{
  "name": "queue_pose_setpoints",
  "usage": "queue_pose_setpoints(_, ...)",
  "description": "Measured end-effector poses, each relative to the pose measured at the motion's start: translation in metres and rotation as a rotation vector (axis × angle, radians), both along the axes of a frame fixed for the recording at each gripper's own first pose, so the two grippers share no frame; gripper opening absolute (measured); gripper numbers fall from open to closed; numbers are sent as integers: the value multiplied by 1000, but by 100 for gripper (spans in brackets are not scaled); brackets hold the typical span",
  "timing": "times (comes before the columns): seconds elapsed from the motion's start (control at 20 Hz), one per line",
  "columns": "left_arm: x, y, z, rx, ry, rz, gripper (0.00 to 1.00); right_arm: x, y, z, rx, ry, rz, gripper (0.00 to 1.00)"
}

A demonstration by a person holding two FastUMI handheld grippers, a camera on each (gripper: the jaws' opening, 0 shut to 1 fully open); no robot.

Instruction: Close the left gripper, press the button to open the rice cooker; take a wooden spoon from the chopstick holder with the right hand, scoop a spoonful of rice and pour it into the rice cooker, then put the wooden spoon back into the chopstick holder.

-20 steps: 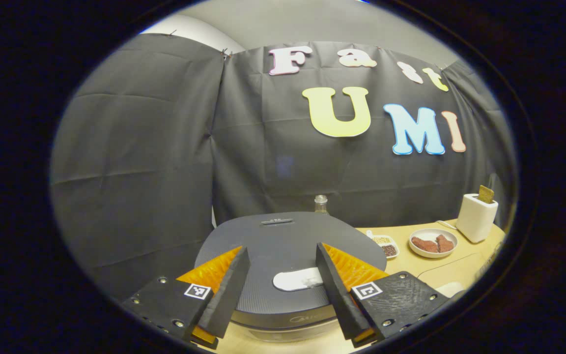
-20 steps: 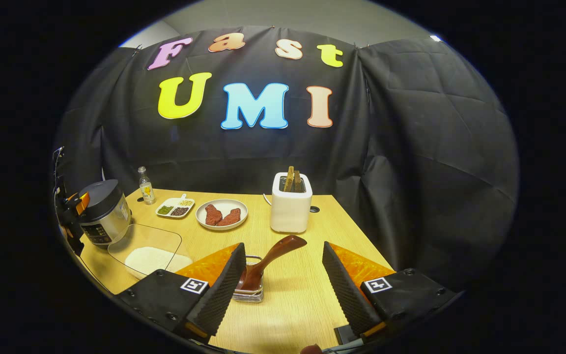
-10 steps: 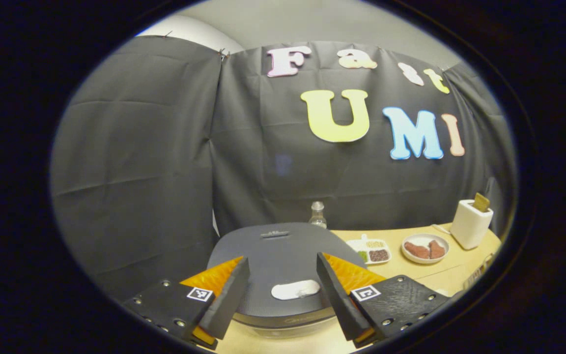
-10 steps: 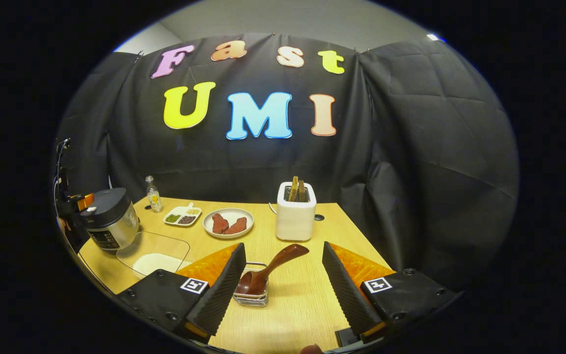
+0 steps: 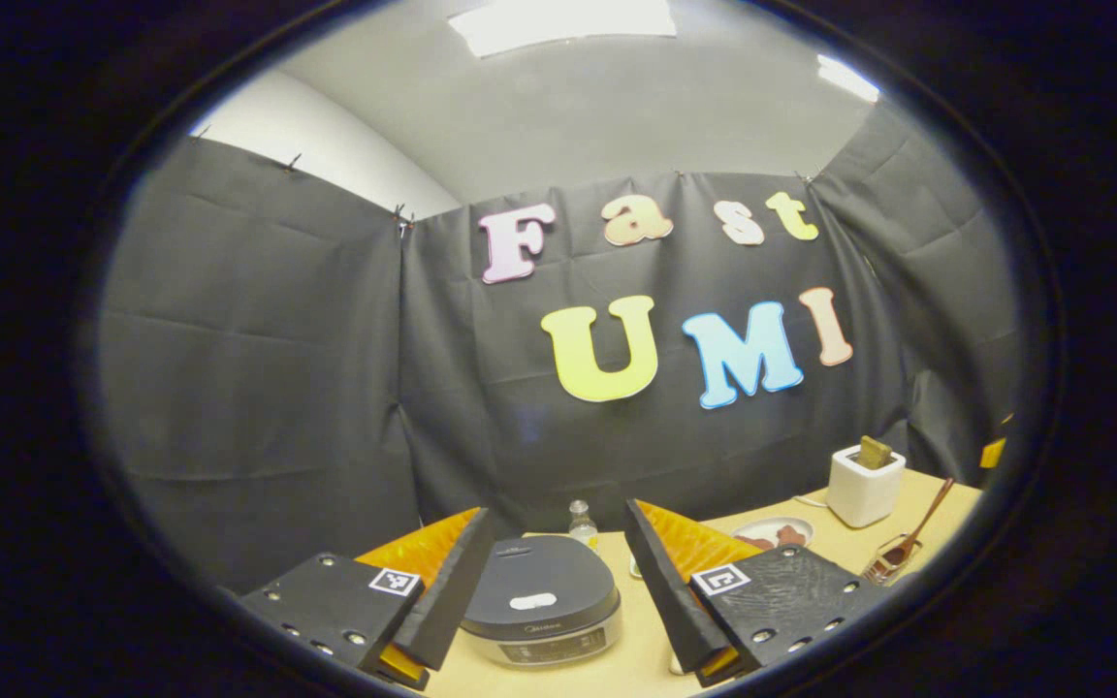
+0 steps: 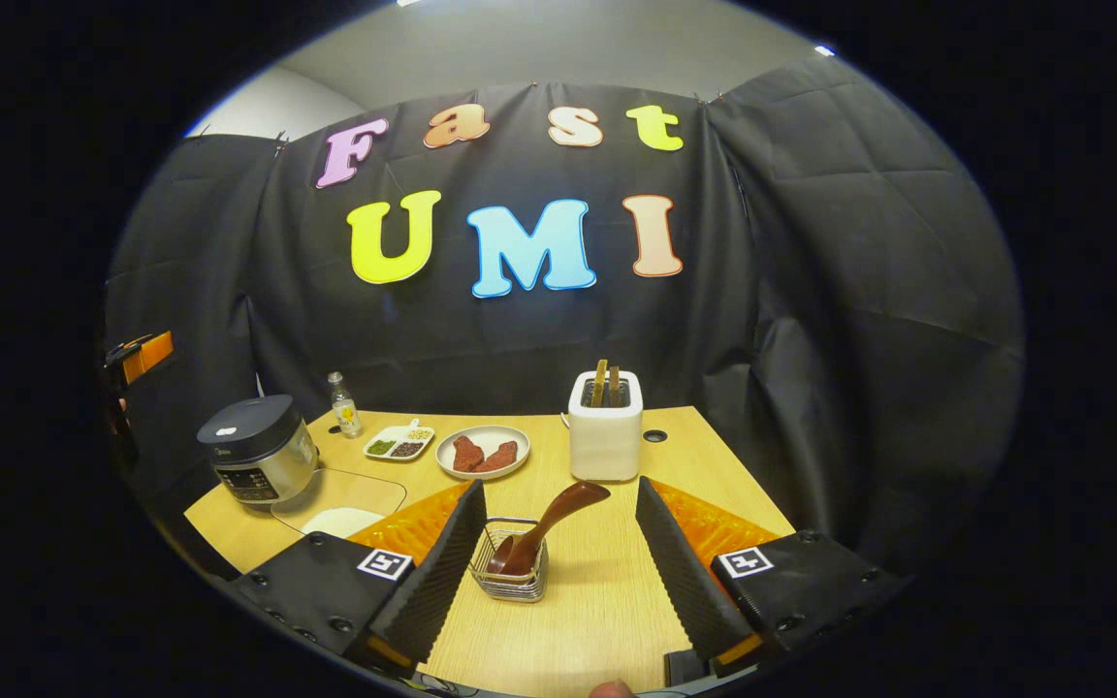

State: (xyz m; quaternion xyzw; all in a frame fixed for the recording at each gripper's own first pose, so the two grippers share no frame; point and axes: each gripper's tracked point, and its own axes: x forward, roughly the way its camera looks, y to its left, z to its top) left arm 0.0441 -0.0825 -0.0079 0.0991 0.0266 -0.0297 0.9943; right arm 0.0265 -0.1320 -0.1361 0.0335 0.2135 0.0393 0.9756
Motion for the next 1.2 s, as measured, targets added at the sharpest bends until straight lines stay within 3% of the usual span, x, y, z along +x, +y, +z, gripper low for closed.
queue_pose_setpoints(0.25,-59,12,4,-92,7,42,86,5,8,29,-14,-90,17,98)
queue_pose_setpoints(0.65,-78,90,-2,-156,36,160,87,14,36,69,-21,-195,-6,98)
queue_pose_setpoints(1.2,-88,94,2,-74,18,91,85,0,61,84,-71,-230,0,98)
